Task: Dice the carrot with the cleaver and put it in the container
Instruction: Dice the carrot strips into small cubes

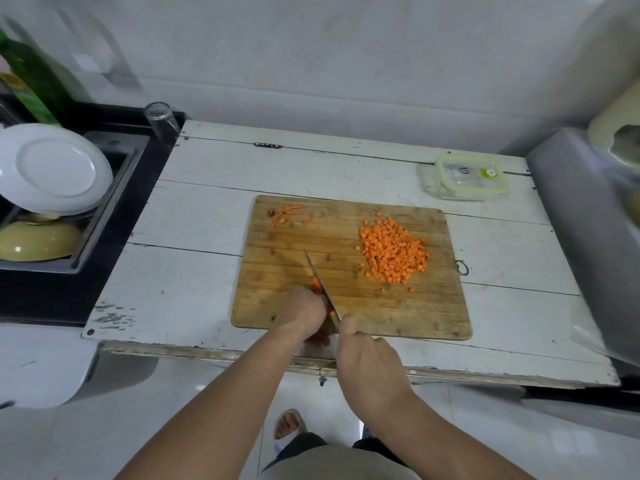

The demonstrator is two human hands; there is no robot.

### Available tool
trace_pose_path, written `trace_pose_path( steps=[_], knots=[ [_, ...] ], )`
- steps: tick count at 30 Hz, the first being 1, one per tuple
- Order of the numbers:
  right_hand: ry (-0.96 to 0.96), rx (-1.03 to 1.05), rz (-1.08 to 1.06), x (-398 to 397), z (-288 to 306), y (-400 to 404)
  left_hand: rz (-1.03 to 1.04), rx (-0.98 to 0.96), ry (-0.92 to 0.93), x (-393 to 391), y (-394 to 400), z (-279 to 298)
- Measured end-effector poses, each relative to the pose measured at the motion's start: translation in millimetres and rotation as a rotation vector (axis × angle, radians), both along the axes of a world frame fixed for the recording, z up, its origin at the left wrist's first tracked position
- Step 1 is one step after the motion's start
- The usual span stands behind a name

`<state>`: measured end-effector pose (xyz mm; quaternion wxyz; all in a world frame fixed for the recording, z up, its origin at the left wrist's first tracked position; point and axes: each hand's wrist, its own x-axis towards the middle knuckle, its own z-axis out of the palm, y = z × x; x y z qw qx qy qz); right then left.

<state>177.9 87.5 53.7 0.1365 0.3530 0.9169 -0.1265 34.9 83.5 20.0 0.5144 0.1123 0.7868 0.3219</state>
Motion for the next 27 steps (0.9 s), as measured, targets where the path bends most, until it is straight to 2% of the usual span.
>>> trace_pose_path(
  steps=[5,19,27],
  knots=[
    [0.11,-0.078,-0.142,7,-1,5,-0.026,-0.003,-0.016,1,-2,-1],
    [-0.003,-0.011,-0.034,-2,4,9,0.004,-0.031,-0.065,0,2,-4],
    [0.005,-0.084,-0.088,-9,1,27,-0.065,-0.081,-0.039,-10,9,-7]
  ],
)
